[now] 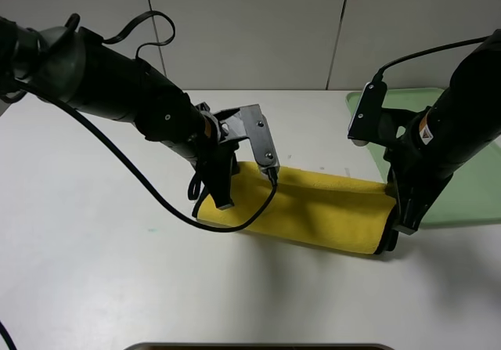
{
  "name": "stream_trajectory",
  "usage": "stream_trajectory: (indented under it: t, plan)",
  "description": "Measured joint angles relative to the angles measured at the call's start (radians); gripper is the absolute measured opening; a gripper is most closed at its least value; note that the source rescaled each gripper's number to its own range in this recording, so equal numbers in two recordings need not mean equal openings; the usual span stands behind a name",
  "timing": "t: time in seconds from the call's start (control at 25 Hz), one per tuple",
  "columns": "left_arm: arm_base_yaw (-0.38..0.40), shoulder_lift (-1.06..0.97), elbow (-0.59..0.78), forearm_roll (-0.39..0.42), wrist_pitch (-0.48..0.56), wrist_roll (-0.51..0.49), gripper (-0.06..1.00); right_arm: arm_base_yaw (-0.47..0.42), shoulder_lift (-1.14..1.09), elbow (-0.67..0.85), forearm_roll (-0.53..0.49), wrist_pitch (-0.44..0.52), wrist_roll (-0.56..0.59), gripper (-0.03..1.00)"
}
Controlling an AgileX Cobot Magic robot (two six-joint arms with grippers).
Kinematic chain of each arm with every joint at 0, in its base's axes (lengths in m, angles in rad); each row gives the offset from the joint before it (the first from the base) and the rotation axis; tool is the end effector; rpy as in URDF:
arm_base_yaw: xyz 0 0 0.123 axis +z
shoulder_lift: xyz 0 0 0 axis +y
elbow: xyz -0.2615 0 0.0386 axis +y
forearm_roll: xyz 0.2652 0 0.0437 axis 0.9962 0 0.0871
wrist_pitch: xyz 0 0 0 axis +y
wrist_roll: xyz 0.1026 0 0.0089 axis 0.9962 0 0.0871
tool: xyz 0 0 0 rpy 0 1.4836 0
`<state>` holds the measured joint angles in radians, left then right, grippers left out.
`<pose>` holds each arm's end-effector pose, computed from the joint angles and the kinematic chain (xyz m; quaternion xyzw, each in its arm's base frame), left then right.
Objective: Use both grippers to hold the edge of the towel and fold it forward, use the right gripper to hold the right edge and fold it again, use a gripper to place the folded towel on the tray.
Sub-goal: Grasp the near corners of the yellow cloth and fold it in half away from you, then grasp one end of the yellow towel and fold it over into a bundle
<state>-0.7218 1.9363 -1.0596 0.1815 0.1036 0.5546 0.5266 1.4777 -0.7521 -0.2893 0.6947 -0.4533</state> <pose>0.2996 -0.2611 0.0974 0.6253 0.7056 0.0110 0.3331 0.2406 0.1181 0.1458 -0.5497 0.8204 -0.1004 0.1211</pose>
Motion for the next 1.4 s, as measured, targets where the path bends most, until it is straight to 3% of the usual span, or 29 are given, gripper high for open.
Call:
stream_trajectory:
  t: [0.48, 0.6, 0.64, 0.68, 0.76, 0.84, 0.88, 1.0, 1.24, 1.4]
  plan:
    - [0.000, 0.000, 0.000, 0.000, -0.044, 0.000, 0.01, 0.000, 0.009, 0.000, -0.001, -0.002, 0.003, 0.00]
    - [0.000, 0.000, 0.000, 0.001, -0.043, 0.000, 0.07, 0.000, 0.009, 0.000, -0.013, -0.013, 0.003, 0.02]
    - [0.000, 0.000, 0.000, 0.001, -0.041, 0.000, 0.11, 0.000, 0.009, 0.000, -0.019, -0.013, 0.003, 0.09]
    - [0.000, 0.000, 0.000, 0.001, -0.036, 0.000, 0.20, 0.000, 0.009, 0.000, -0.027, -0.012, 0.008, 0.24]
    - [0.000, 0.000, 0.000, 0.001, -0.036, 0.000, 0.43, 0.000, 0.009, 0.000, -0.049, -0.010, 0.041, 0.66]
    - [0.000, 0.000, 0.000, 0.002, -0.037, 0.000, 0.73, 0.000, 0.009, 0.000, -0.096, -0.014, 0.093, 0.88]
    - [0.000, 0.000, 0.000, 0.002, -0.042, 0.000, 0.83, 0.000, 0.009, 0.000, -0.121, -0.017, 0.119, 0.92]
    - [0.000, 0.000, 0.000, 0.002, -0.076, 0.000, 0.95, 0.000, 0.009, 0.000, -0.159, -0.021, 0.162, 0.98]
    - [0.000, 0.000, 0.000, 0.002, -0.093, 0.000, 0.99, 0.000, 0.009, 0.000, -0.166, -0.036, 0.171, 0.99]
    - [0.000, -0.015, 0.000, 0.002, -0.036, 0.000, 1.00, 0.000, 0.009, 0.000, -0.168, -0.036, 0.174, 1.00]
